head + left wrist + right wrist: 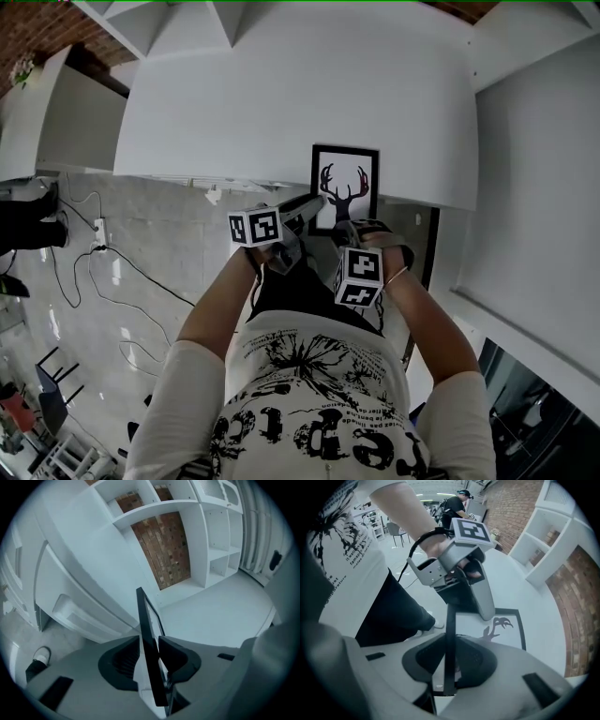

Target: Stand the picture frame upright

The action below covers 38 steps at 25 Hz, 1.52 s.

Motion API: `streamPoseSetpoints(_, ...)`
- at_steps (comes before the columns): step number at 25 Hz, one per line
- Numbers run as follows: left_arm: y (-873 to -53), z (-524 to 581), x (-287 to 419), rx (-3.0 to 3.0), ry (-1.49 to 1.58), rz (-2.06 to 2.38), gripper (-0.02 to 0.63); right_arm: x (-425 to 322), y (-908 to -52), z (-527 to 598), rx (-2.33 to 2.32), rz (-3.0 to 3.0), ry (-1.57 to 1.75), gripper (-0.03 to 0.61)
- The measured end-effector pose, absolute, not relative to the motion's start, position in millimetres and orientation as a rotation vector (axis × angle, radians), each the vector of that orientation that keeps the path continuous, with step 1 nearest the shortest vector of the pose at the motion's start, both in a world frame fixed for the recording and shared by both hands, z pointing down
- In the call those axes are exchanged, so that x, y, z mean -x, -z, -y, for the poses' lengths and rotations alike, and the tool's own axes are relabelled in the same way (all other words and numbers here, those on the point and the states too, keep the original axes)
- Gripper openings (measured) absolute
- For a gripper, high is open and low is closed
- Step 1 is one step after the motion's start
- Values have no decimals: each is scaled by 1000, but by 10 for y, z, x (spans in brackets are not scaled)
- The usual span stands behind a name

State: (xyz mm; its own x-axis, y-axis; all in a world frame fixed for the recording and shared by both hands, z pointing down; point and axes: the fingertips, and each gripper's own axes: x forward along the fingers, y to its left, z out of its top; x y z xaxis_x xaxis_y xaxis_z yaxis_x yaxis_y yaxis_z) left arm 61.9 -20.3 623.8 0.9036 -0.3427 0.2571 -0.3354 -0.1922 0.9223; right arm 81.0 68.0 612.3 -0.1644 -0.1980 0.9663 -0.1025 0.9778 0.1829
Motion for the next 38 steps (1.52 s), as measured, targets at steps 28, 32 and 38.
streamPoseSetpoints(28,-6310,364,-616,-1666,-24,453,91,-1827,-5890,40,-1166,2256,-1021,209)
streamPoseSetpoints(32,-6315,369,-621,-1674,-29,434,91,-1908,-6094,77,-1155,2285,-1441,209)
streamPoseSetpoints(38,-6314,355,-635,-1678,-29,397,91,-1846,-6156,205,-1056,2347,-1852,179)
